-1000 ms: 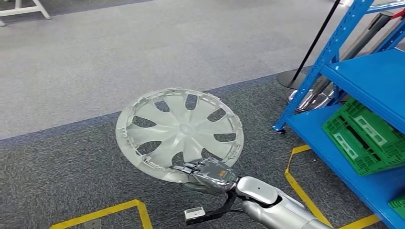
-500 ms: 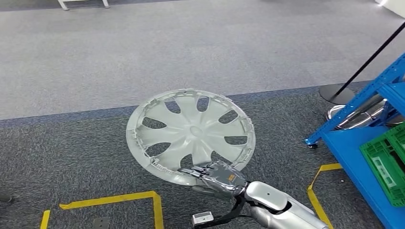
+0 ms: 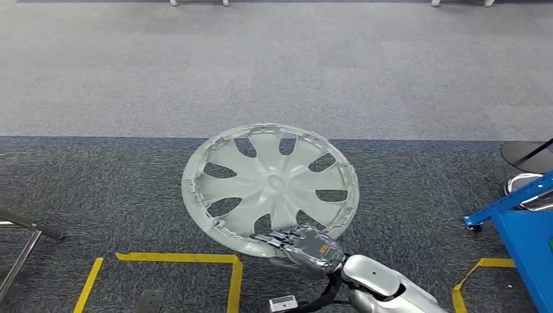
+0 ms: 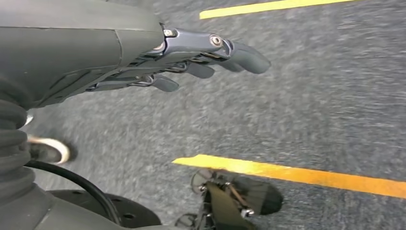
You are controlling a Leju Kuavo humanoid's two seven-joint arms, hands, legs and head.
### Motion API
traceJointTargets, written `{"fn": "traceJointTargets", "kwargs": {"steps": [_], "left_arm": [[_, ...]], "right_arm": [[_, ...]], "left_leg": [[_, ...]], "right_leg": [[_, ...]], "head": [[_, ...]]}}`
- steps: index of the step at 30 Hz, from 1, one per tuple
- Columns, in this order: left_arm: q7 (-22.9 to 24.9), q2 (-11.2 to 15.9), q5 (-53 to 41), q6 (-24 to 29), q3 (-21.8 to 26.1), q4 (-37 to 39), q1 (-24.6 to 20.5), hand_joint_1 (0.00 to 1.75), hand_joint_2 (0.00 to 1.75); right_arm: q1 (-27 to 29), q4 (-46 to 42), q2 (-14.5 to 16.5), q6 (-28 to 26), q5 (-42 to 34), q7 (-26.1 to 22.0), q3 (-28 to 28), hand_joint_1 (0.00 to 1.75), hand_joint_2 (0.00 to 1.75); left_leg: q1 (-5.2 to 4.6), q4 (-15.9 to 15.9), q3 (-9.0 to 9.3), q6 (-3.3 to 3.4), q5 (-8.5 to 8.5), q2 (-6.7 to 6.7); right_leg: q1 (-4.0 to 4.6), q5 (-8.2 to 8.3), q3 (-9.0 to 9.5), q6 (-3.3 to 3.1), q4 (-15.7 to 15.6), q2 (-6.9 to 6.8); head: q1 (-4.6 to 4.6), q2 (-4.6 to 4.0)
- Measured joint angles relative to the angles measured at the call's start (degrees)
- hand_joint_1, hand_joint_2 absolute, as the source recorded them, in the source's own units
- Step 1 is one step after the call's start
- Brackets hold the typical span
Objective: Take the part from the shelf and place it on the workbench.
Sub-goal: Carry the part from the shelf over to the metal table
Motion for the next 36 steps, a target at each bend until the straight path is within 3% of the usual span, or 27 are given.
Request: {"fn": "traceJointTargets", "kwargs": {"steps": [2,4,6,7,8,10,11,13,15,16,18,19,21,22,23,24,26,28,30,31,33,34,36], "left_arm": [[0.7,0.1,0.6,0.0,0.3,0.0,0.1,0.0,1.75],[1.0,0.1,0.5,-0.2,0.4,0.0,0.1,0.0,1.75],[0.6,0.0,0.2,-0.8,0.4,0.0,0.1,0.0,1.75],[0.2,0.0,0.1,-1.0,0.4,0.0,0.2,0.0,1.75],[-0.2,0.0,0.0,-1.2,0.4,0.0,0.3,0.0,1.75],[-0.7,0.1,0.0,-1.2,0.4,0.0,0.4,0.0,1.75],[-0.9,0.1,0.0,-1.2,0.4,0.0,0.3,0.0,1.75],[-1.2,0.2,0.0,-1.2,0.4,0.0,0.1,0.0,1.75],[-1.4,0.3,-0.3,-0.9,0.4,0.0,0.0,0.0,1.75],[-1.3,0.5,-0.5,-0.8,0.4,0.0,0.0,0.0,1.75],[-1.1,0.6,-1.2,-0.6,0.2,0.0,-0.2,0.0,1.75],[-1.0,0.6,-1.5,-0.6,0.0,0.0,-0.5,0.0,1.75],[-0.9,0.7,-1.5,-0.6,-0.4,0.0,-0.9,0.0,1.75],[-1.0,0.7,-1.3,-0.5,-0.5,0.0,-0.9,0.0,1.75],[-1.1,0.7,-1.1,-0.5,-0.5,0.0,-1.0,0.0,1.75],[-1.3,0.8,-0.9,-0.4,-0.5,0.0,-1.0,0.0,1.75],[-1.5,0.9,-0.6,-0.3,-0.4,0.0,-1.0,0.0,1.75],[-1.8,1.1,0.1,-0.2,-0.4,0.0,-0.8,0.0,1.75],[-2.3,1.7,1.4,-0.1,0.1,0.0,-0.3,0.0,1.75],[-2.5,1.9,2.2,0.0,0.4,0.0,0.0,0.0,1.75],[-2.5,2.3,3.6,0.2,1.4,0.0,0.2,0.0,1.75],[-2.2,2.3,4.1,0.2,1.8,0.0,0.2,0.0,1.75],[-0.6,2.4,4.7,0.6,2.5,0.0,0.3,0.0,1.75]], "right_arm": [[0.2,-0.3,0.2,0.0,1.1,1.0,0.0,1.75,1.75],[1.1,-1.2,0.2,0.0,2.2,2.2,0.0,1.75,1.75],[2.6,-2.6,0.0,0.0,3.4,3.5,0.0,1.75,1.75],[3.4,-3.3,-0.1,0.0,3.9,3.9,0.0,1.75,1.75],[4.2,-4.0,-0.3,0.0,4.3,4.3,0.1,1.75,1.75],[5.6,-5.2,-0.7,0.0,4.9,4.9,0.1,1.75,1.75],[6.0,-5.8,-1.0,0.0,5.1,5.1,0.0,1.75,1.75],[6.5,-6.7,-1.4,0.0,5.4,5.5,0.0,1.75,1.75],[6.8,-7.6,-1.6,-0.1,5.5,5.9,-0.2,1.75,1.75],[7.0,-8.2,-1.7,-0.2,5.5,6.1,-0.4,1.75,1.75],[7.7,-9.1,-2.0,-0.7,5.5,6.2,-0.9,1.75,1.75],[8.1,-9.5,-2.1,-1.0,5.5,6.3,-1.1,1.75,1.75],[9.0,-9.9,-2.5,-1.5,5.6,6.2,-1.2,1.75,1.75],[9.4,-10.2,-2.7,-1.6,5.7,6.2,-1.3,1.75,1.75],[9.7,-10.4,-2.9,-1.6,5.7,6.1,-1.3,1.75,1.75],[10.0,-10.7,-3.0,-1.6,5.7,6.0,-1.4,1.75,1.75],[10.1,-11.3,-3.2,-1.6,5.8,5.9,-1.6,1.75,1.75],[9.9,-11.8,-3.3,-1.7,5.9,5.7,-1.6,1.75,1.75],[9.3,-12.0,-3.3,-1.7,6.0,5.6,-1.6,1.75,1.75],[8.9,-12.0,-3.2,-1.6,5.9,5.6,-1.6,1.75,1.75],[7.9,-11.9,-3.1,-1.6,5.7,5.7,-1.7,1.75,1.75],[7.6,-11.7,-3.0,-1.6,5.7,5.8,-1.9,1.75,1.75],[7.3,-11.5,-3.1,-1.9,6.0,5.9,-2.4,1.75,1.75]], "left_leg": [[-0.22,1.5,-0.61,-0.6,-1.26,2.29],[-0.13,6.9,-2.87,-1.36,-4.52,5.81],[0.44,13.2,-5.64,-2.11,-7.11,7.18],[0.75,14.4,-6.08,-2.43,-7.06,7.49],[1.06,13.4,-5.51,-2.73,-5.99,7.84],[1.39,6.9,-2.05,-3.15,-2.52,9.67],[1.22,3.4,-0.4,-3.09,-1.41,11.02],[0.76,0.4,0.91,-2.29,-1.15,12.68],[0.61,0.2,0.83,-1.16,-1.3,11.72],[0.65,0.1,0.86,-0.71,-1.3,10.99],[0.81,-0.1,0.98,0.2,-1.21,9.55],[0.79,-0.1,0.98,0.52,-1.24,8.82],[0.62,0.0,1.03,0.89,-1.33,7.13],[0.49,0.0,1.09,0.97,-1.38,6.21],[0.35,0.0,1.18,1.01,-1.41,5.3],[0.23,0.0,1.27,1.04,-1.44,4.39],[0.09,0.0,1.27,1.0,-1.46,2.79],[0.26,0.1,0.97,0.68,-1.39,1.56],[0.49,-0.1,0.77,0.05,-1.22,0.46],[0.45,0.0,0.7,-0.29,-1.37,0.83],[0.21,2.3,-0.33,-1.04,-3.1,3.63],[0.23,5.2,-1.57,-1.4,-4.76,5.5],[0.56,12.5,-4.81,-2.11,-7.92,7.14]], "right_leg": [[-0.27,0.2,0.51,-0.23,-0.6,-1.63],[-0.35,0.12,0.93,-0.44,-0.9,-3.52],[-0.41,-0.19,1.16,-0.5,-0.9,-5.57],[-0.48,-0.37,1.28,-0.45,-0.9,-6.52],[-0.57,-0.57,1.44,-0.31,-0.8,-7.41],[-0.73,-1.06,1.95,0.22,-0.8,-8.94],[-0.65,-1.35,2.14,0.62,-0.7,-9.59],[-0.31,-1.77,2.4,1.32,-0.6,-10.74],[-0.21,-2.11,2.73,1.86,-0.7,-11.86],[-0.36,-2.61,2.73,2.14,-0.5,-11.38],[-0.68,-4.89,1.07,2.49,3.1,-8.33],[-0.74,-6.57,-0.74,2.5,6.7,-6.42],[-0.63,-8.88,-4.9,2.34,14.0,-4.8],[-0.54,-8.68,-6.24,2.16,15.6,-4.54],[-0.44,-7.26,-6.52,1.84,14.9,-4.32],[-0.33,-4.93,-5.76,1.4,12.1,-3.91],[-0.25,-0.75,-2.98,0.41,4.6,-1.52],[-0.22,0.34,-0.99,-0.02,0.6,0.38],[-0.2,0.15,-0.27,0.03,-0.2,-0.2],[-0.29,0.25,-0.02,0.02,-0.6,-0.84],[-0.58,0.4,0.66,-0.13,-1.4,-2.4],[-0.59,0.33,0.99,-0.24,-1.6,-3.28],[-0.59,-0.05,1.5,-0.35,-1.6,-5.15]], "head": [[-0.22,-0.01],[-0.49,-0.01],[-0.56,-0.01],[-0.57,-0.01],[-0.58,-0.01],[-0.57,-0.01],[-0.66,-0.01],[-0.61,0.01],[-0.38,0.02],[-0.16,0.01],[0.22,0.01],[0.45,0.01],[0.62,0.02],[0.63,0.02],[0.63,0.01],[0.62,0.01],[0.55,0.0],[0.68,0.01],[0.98,0.02],[1.01,0.02],[0.76,0.02],[0.59,0.02],[0.5,0.02]]}}
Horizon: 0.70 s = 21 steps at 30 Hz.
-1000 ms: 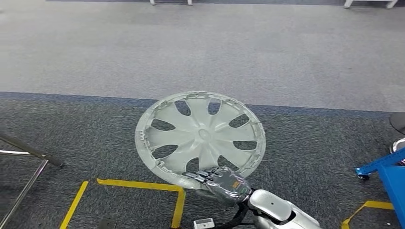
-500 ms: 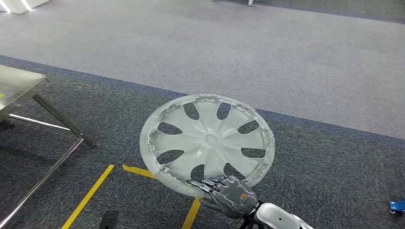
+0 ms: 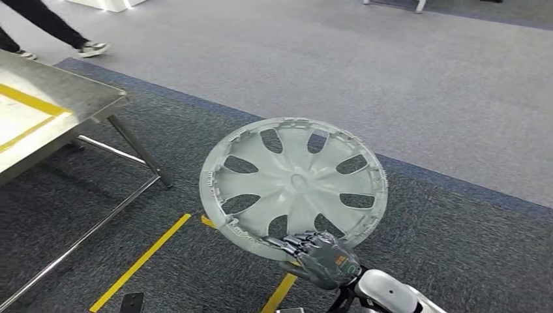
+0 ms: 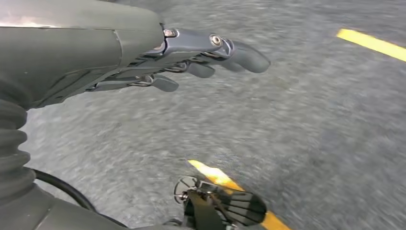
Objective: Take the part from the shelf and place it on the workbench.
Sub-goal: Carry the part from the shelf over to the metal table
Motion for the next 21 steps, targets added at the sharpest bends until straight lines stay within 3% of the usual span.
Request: {"fn": "traceJointTargets", "kwargs": {"steps": [1,2,4,6,8,9,11,13,15,17,18,19,20,21], "left_arm": [[1.3,0.0,0.2,0.4,0.2,0.0,0.2,0.0,1.75],[2.8,0.0,0.4,1.0,0.4,0.0,0.4,0.0,1.75],[5.2,0.1,0.7,2.1,0.8,0.0,0.8,0.0,1.75],[6.0,0.1,1.1,2.9,1.2,0.0,1.0,0.0,1.75],[5.9,-0.1,1.6,3.5,1.5,0.0,1.0,0.0,1.75],[5.5,-0.1,2.0,3.7,1.8,0.0,1.1,0.0,1.75],[4.1,-0.2,2.9,4.0,2.5,0.0,1.4,0.0,1.75],[2.5,-0.2,3.7,4.0,3.4,0.0,1.6,0.0,1.75],[1.0,-0.3,4.2,3.8,4.1,0.0,1.6,0.0,1.75],[-0.5,-0.6,5.0,3.3,4.7,0.0,1.6,0.0,1.75],[-1.5,-0.7,5.6,3.1,5.1,0.0,1.6,0.0,1.75],[-2.5,-0.8,6.4,3.0,5.7,0.0,1.6,0.0,1.75],[-3.4,-0.9,7.1,2.9,6.3,0.0,1.7,0.0,1.75],[-4.3,-1.0,7.8,2.8,6.9,0.0,1.7,0.0,1.75]], "right_arm": [[0.0,0.1,0.0,-0.2,0.2,0.0,-0.2,1.75,1.75],[0.0,0.1,0.0,-0.4,0.4,0.1,-0.3,1.75,1.75],[0.0,0.0,0.0,-0.7,0.6,0.1,-0.6,1.75,1.75],[0.0,-0.1,-0.1,-0.7,0.6,0.1,-0.9,1.75,1.75],[-0.3,-0.3,-0.1,-0.8,0.6,-0.1,-1.3,1.75,1.75],[-0.5,-0.3,-0.1,-0.8,0.6,-0.3,-1.5,1.75,1.75],[-1.3,-0.3,0.0,-0.7,0.4,-0.9,-1.6,1.75,1.75],[-2.1,-0.3,0.0,-0.7,0.0,-1.5,-1.5,1.75,1.75],[-2.6,-0.1,0.0,-0.7,-0.5,-1.9,-1.5,1.75,1.75],[-2.9,0.4,0.0,-0.7,-1.2,-2.5,-1.5,1.75,1.75],[-3.1,0.8,0.1,-0.7,-1.7,-3.0,-1.4,1.75,1.75],[-3.4,1.1,0.1,-0.7,-2.2,-3.4,-1.3,1.75,1.75],[-3.8,1.5,0.3,-0.6,-2.7,-3.7,-1.2,1.75,1.75],[-4.3,1.9,0.4,-0.4,-3.2,-4.0,-1.1,1.75,1.75]], "left_leg": [[0.25,2.2,-0.99,-0.31,-0.39,0.24],[0.49,2.4,-1.02,-0.59,0.33,0.44],[0.84,-1.8,1.1,-0.98,3.61,1.14],[0.65,-7.6,3.98,-1.14,6.24,3.23],[0.2,-11.2,5.53,-0.47,6.78,5.16],[-0.08,-11.9,5.71,0.05,6.48,5.43],[-0.04,-12.2,5.63,1.15,6.46,4.16],[0.14,-12.4,5.74,2.02,6.57,2.81],[0.21,-12.5,5.75,2.64,6.64,1.4],[0.11,-12.5,5.77,2.88,6.62,-0.3],[0.06,-12.4,5.81,2.9,6.6,-1.2],[0.03,-12.4,5.86,2.91,6.6,-2.12],[0.01,-12.4,5.93,2.9,6.6,-3.03],[0.0,-12.4,5.93,2.87,6.6,-3.86]], "right_leg": [[-0.02,-0.23,0.27,0.04,0.0,-0.9],[-0.07,-0.48,0.55,0.13,0.0,-1.73],[-0.21,-0.95,1.13,0.43,0.1,-3.0],[-0.16,-1.49,1.58,0.97,0.3,-3.93],[0.18,-2.06,1.84,1.68,0.6,-5.04],[0.37,-2.27,1.99,2.04,0.6,-5.72],[0.29,-2.67,2.28,2.62,0.5,-6.32],[-0.12,-4.42,1.44,3.05,2.6,-3.58],[-0.33,-7.63,-1.72,3.12,9.0,-0.2],[-0.25,-9.66,-5.78,3.04,16.1,0.58],[-0.21,-9.3,-7.02,2.93,17.5,0.68],[-0.16,-7.69,-7.2,2.71,16.6,0.82],[-0.11,-5.28,-6.38,2.39,13.7,1.28],[-0.08,-2.85,-5.17,1.99,9.9,2.59]], "head": [[-0.02,0.0],[-0.02,0.0],[-0.02,0.0],[-0.09,0.0],[-0.13,0.0],[-0.09,0.0],[0.06,0.0],[0.19,0.0],[0.46,0.0],[0.57,0.0],[0.58,0.0],[0.57,0.0],[0.56,0.0],[0.57,0.0]]}}
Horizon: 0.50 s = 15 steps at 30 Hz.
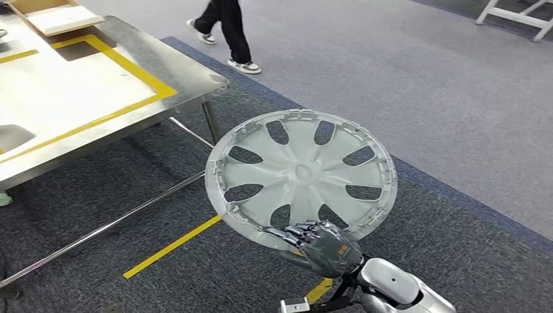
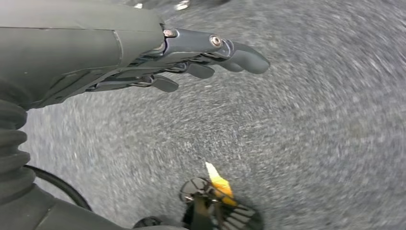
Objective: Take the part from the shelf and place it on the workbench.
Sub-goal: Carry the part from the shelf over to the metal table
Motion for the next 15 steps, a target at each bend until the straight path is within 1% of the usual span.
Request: {"fn": "traceJointTargets", "kwargs": {"steps": [1,2,3,4,5,6,7,8,9,10,11,12,13,14,15], "left_arm": [[-0.7,-0.2,0.6,0.0,0.6,0.0,0.0,0.0,1.75],[-1.3,-0.4,1.1,0.1,1.3,0.0,0.1,0.0,1.75],[-1.7,-0.5,1.5,0.1,2.0,0.0,0.1,0.0,1.75],[-1.9,-0.7,2.0,0.2,2.6,0.0,0.2,0.0,1.75],[-1.8,-0.7,2.5,0.3,3.2,0.0,0.4,0.0,1.75],[-1.4,-0.8,2.9,0.2,3.8,0.0,0.6,0.0,1.75],[-0.8,-1.0,3.4,-0.2,4.2,0.0,0.8,0.0,1.75],[-0.2,-1.1,3.6,-0.7,4.6,0.0,1.0,0.0,1.75],[0.4,-1.3,3.8,-1.3,5.0,0.0,1.0,0.0,1.75],[1.3,-1.6,3.8,-1.6,5.3,0.0,1.0,0.0,1.75],[2.6,-1.9,3.8,-1.3,5.5,0.0,1.0,0.0,1.75],[4.1,-2.3,3.9,-0.5,5.7,0.0,1.0,0.0,1.75],[6.1,-2.7,4.0,0.6,5.8,0.0,1.0,0.0,1.75],[7.7,-3.0,4.1,1.7,5.9,0.0,1.1,0.0,1.75],[8.8,-3.2,4.2,2.5,6.0,0.0,1.2,0.0,1.75]], "right_arm": [[-0.7,0.4,0.1,0.3,-0.4,-0.2,0.0,1.75,1.75],[-1.4,1.0,0.1,0.8,-0.6,-0.5,0.1,1.75,1.75],[-2.3,1.6,0.1,1.4,-0.9,-0.8,0.1,1.75,1.75],[-3.1,2.2,0.1,2.1,-1.2,-1.1,0.1,1.75,1.75],[-3.9,2.9,0.1,2.7,-1.6,-1.5,0.1,1.75,1.75],[-4.7,3.5,0.0,3.3,-2.2,-1.8,0.0,1.75,1.75],[-5.6,4.3,0.1,3.8,-2.8,-2.1,0.0,1.75,1.75],[-6.4,5.1,0.1,4.0,-3.3,-2.3,0.0,1.75,1.75],[-7.2,5.9,0.2,4.1,-3.5,-2.4,-0.1,1.75,1.75],[-7.9,6.8,0.5,4.1,-3.6,-2.4,-0.1,1.75,1.75],[-8.5,7.7,0.8,4.0,-3.5,-2.4,-0.1,1.75,1.75],[-9.0,8.6,1.3,3.9,-3.4,-2.4,0.0,1.75,1.75],[-9.6,9.5,2.0,3.9,-3.4,-2.4,0.1,1.75,1.75],[-10.1,10.3,2.7,3.9,-3.4,-2.3,0.3,1.75,1.75],[-10.8,11.0,3.4,3.9,-3.4,-2.2,0.5,1.75,1.75]], "left_leg": [[-0.06,0.1,-0.09,-0.1,0.0,-0.81],[-0.05,0.2,-0.32,-0.31,0.07,-1.5],[0.03,0.2,-0.59,-0.62,0.2,-2.12],[0.13,0.1,-0.8,-1.0,0.4,-2.76],[0.23,0.0,-0.94,-1.37,0.55,-3.16],[0.15,0.2,-1.04,-1.74,0.37,-2.61],[0.01,1.3,-1.45,-2.07,-0.34,-1.36],[-0.12,3.5,-2.39,-2.36,-1.67,0.38],[-0.15,6.7,-3.84,-2.65,-3.4,2.21],[-0.06,10.4,-5.57,-2.86,-5.11,3.3],[0.05,13.5,-6.98,-3.03,-6.2,3.86],[0.14,14.9,-7.58,-3.15,-6.29,4.13],[0.21,14.2,-7.14,-3.21,-5.35,4.35],[0.24,11.7,-5.77,-3.18,-3.68,4.69],[0.16,7.7,-3.75,-3.03,-1.83,5.75]], "right_leg": [[-0.1,1.83,1.47,-0.35,-3.6,1.33],[-0.15,2.63,2.59,-0.51,-6.1,2.43],[-0.16,2.69,3.23,-0.56,-7.4,3.05],[-0.14,2.48,3.67,-0.51,-7.9,2.68],[-0.18,2.44,3.88,-0.51,-8.3,2.01],[-0.27,2.59,4.1,-0.65,-8.6,1.31],[-0.41,2.72,4.36,-0.82,-8.9,0.57],[-0.54,2.81,4.6,-1.01,-9.1,-0.23],[-0.49,2.78,4.73,-1.15,-9.2,-1.02],[-0.43,2.7,4.8,-1.28,-9.2,-1.89],[-0.37,2.61,4.86,-1.36,-9.2,-2.79],[-0.34,2.51,4.93,-1.39,-9.2,-3.66],[-0.33,2.4,5.04,-1.37,-9.2,-4.44],[-0.33,2.28,5.19,-1.29,-9.2,-5.1],[-0.3,2.11,5.41,-1.13,-9.2,-5.78]], "head": [[-0.04,0.0],[-0.03,0.0],[-0.07,0.0],[-0.06,0.0],[-0.04,0.0],[-0.1,0.0],[-0.27,0.0],[-0.48,0.0],[-0.67,0.0],[-0.8,0.0],[-0.8,0.0],[-0.8,0.0],[-0.81,0.0],[-0.83,0.0],[-0.83,-0.01]]}}
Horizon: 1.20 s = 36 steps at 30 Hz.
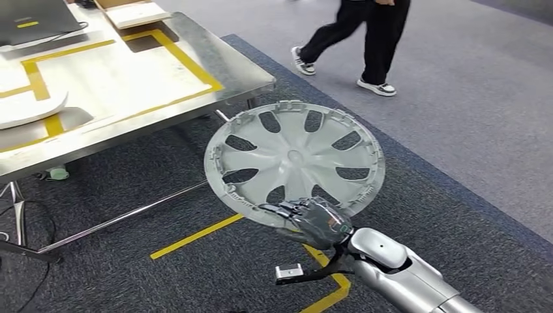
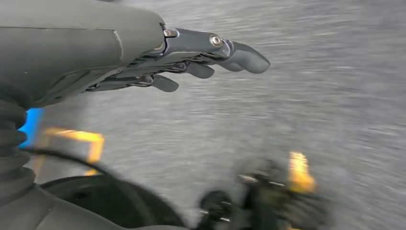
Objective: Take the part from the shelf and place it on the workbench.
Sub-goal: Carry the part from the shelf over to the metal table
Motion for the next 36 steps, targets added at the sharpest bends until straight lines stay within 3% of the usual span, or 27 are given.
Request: {"fn": "traceJointTargets", "kwargs": {"steps": [2,3,5,6,8,10,11,13,17,21,23,25,27,28,29,30,32,33,34,36], "left_arm": [[0.3,-0.4,0.1,0.7,0.1,0.0,-0.1,0.0,1.75],[-0.3,-0.6,0.1,0.6,0.1,0.0,-0.1,0.0,1.75],[-2.1,-0.7,0.1,0.0,0.3,0.0,-0.1,0.0,1.75],[-3.1,-0.6,0.1,-0.5,0.5,0.0,0.0,0.0,1.75],[-4.3,-0.2,0.1,-1.8,0.8,0.0,-0.1,0.0,1.75],[-4.6,0.1,-0.2,-3.4,1.1,0.0,-0.3,0.0,1.75],[-4.6,0.2,-0.6,-4.2,1.1,0.0,-0.4,0.0,1.75],[-4.3,0.4,-1.6,-5.3,1.1,0.0,-0.6,0.0,1.75],[-4.2,0.5,-2.1,-5.7,1.0,0.0,-0.7,0.0,1.75],[-5.0,0.8,-3.2,-6.3,0.7,0.0,-0.9,0.0,1.75],[-4.7,0.9,-4.0,-6.1,0.3,0.0,-1.0,0.0,1.75],[-3.7,1.0,-4.6,-5.5,-0.2,0.0,-1.4,0.0,1.75],[-2.8,1.2,-4.8,-4.9,-0.6,0.0,-1.8,0.0,1.75],[-2.5,1.4,-4.8,-4.7,-0.6,0.0,-1.8,0.0,1.75],[-2.4,1.5,-4.8,-4.6,-0.7,0.0,-1.9,0.0,1.75],[-2.3,1.7,-4.8,-4.6,-0.7,0.0,-1.9,0.0,1.75],[-2.8,2.2,-4.7,-4.6,-0.7,0.0,-1.9,0.0,1.75],[-3.1,2.5,-4.6,-4.7,-0.7,0.0,-1.9,0.0,1.75],[-3.4,2.7,-4.6,-4.7,-0.7,0.0,-2.0,0.0,1.75],[-3.8,3.1,-4.6,-4.7,-0.7,0.0,-2.0,0.0,1.75]], "right_arm": [[-1.3,1.2,0.9,0.0,0.0,0.2,0.4,1.75,1.75],[-1.9,1.6,1.1,0.0,-0.1,0.3,0.5,1.75,1.75],[-2.8,2.2,1.1,0.0,-0.2,0.4,0.8,1.75,1.75],[-3.2,2.3,1.1,0.1,-0.2,0.4,0.9,1.75,1.75],[-3.7,2.3,1.1,0.1,-0.5,0.5,0.9,1.75,1.75],[-4.1,2.3,1.1,0.2,-1.0,0.6,0.9,1.75,1.75],[-4.1,2.3,1.0,0.2,-1.3,0.5,0.9,1.75,1.75],[-4.0,2.3,0.9,0.3,-1.7,0.5,0.9,1.75,1.75],[-4.0,2.3,0.9,0.3,-1.9,0.5,0.9,1.75,1.75],[-3.6,1.8,0.5,0.2,-4.2,-0.7,0.4,1.75,1.75],[-3.0,1.6,1.0,0.0,-5.3,-1.6,0.2,1.75,1.75],[-2.5,1.7,2.0,-0.3,-5.3,-1.9,0.1,1.75,1.75],[-2.1,1.8,3.1,-0.7,-4.8,-1.9,0.1,1.75,1.75],[-2.0,1.9,3.7,-0.8,-4.7,-2.0,0.2,1.75,1.75],[-1.9,2.1,4.3,-0.9,-4.7,-2.1,0.3,1.75,1.75],[-1.8,2.2,4.7,-1.0,-4.7,-2.2,0.4,1.75,1.75],[-1.8,2.4,5.4,-1.2,-5.0,-2.3,0.5,1.75,1.75],[-1.8,2.4,5.6,-1.4,-5.1,-2.4,0.5,1.75,1.75],[-1.9,2.4,5.8,-1.7,-5.2,-2.4,0.5,1.75,1.75],[-1.9,2.4,6.0,-2.1,-5.3,-2.6,0.5,1.75,1.75]], "left_leg": [[-0.55,-6.2,3.08,0.64,1.95,2.2],[-0.79,-7.7,3.72,1.04,2.13,2.78],[-0.87,-8.0,3.67,1.79,2.04,1.72],[-0.76,-8.2,3.73,2.1,2.11,1.03],[-0.42,-8.5,3.88,2.69,2.33,-0.16],[-0.26,-8.6,3.86,3.08,2.42,-1.26],[-0.26,-8.6,3.86,3.19,2.43,-1.91],[-0.28,-8.5,3.95,3.26,2.41,-3.23],[-0.27,-8.5,4.02,3.26,2.4,-4.16],[-0.28,-8.0,3.11,2.15,2.54,-6.08],[-0.26,-7.4,2.86,1.53,1.96,-5.26],[-0.26,-3.1,1.13,0.91,-0.65,-3.25],[-0.14,4.3,-2.12,0.46,-4.01,-1.9],[-0.08,7.0,-3.32,0.35,-4.8,-1.7],[-0.06,7.8,-3.66,0.32,-4.56,-1.64],[-0.06,6.3,-2.87,0.39,-3.22,-1.63],[-0.16,-1.2,0.91,0.89,0.45,-1.44],[-0.29,-4.8,2.76,1.19,1.44,-1.3],[-0.44,-7.2,3.93,1.47,1.72,-1.17],[-0.59,-8.6,4.56,2.03,1.14,-1.11]], "right_leg": [[0.35,-0.41,0.3,0.52,0.1,-1.32],[0.56,-0.61,0.45,0.81,0.1,-2.05],[0.78,-0.88,0.85,1.33,-0.1,-3.41],[0.72,-1.29,0.9,1.6,0.1,-3.23],[0.49,-3.39,-0.33,1.98,2.9,-0.57],[0.34,-6.81,-4.0,2.1,10.3,2.73],[0.36,-7.97,-6.02,2.13,14.1,3.47],[0.41,-7.48,-8.17,2.07,17.0,3.89],[0.41,-4.98,-7.73,1.93,14.7,3.98],[0.48,0.73,-2.09,1.1,0.8,5.59],[0.34,1.0,-2.04,0.57,0.6,5.31],[0.16,1.11,-1.89,-0.08,0.5,4.89],[0.24,1.0,-1.85,-0.42,0.5,4.49],[0.28,0.95,-1.81,-0.47,0.5,4.28],[0.3,0.89,-1.74,-0.49,0.5,4.11],[0.32,0.8,-1.62,-0.48,0.5,3.95],[0.41,0.52,-1.27,-0.33,0.5,3.65],[0.54,0.33,-1.19,-0.14,0.5,3.51],[0.63,0.2,-1.13,0.12,0.5,3.39],[0.76,0.35,-0.98,0.89,0.7,3.26]], "head": [[-0.02,-0.01],[-0.05,-0.01],[-0.06,0.0],[-0.05,0.0],[0.16,0.01],[0.45,0.01],[0.53,0.01],[0.54,0.01],[0.54,0.01],[0.48,0.01],[0.41,0.01],[0.07,0.01],[-0.16,0.01],[-0.15,0.01],[-0.15,0.01],[-0.16,0.01],[-0.15,0.01],[-0.13,0.01],[-0.1,0.01],[-0.09,0.01]]}}
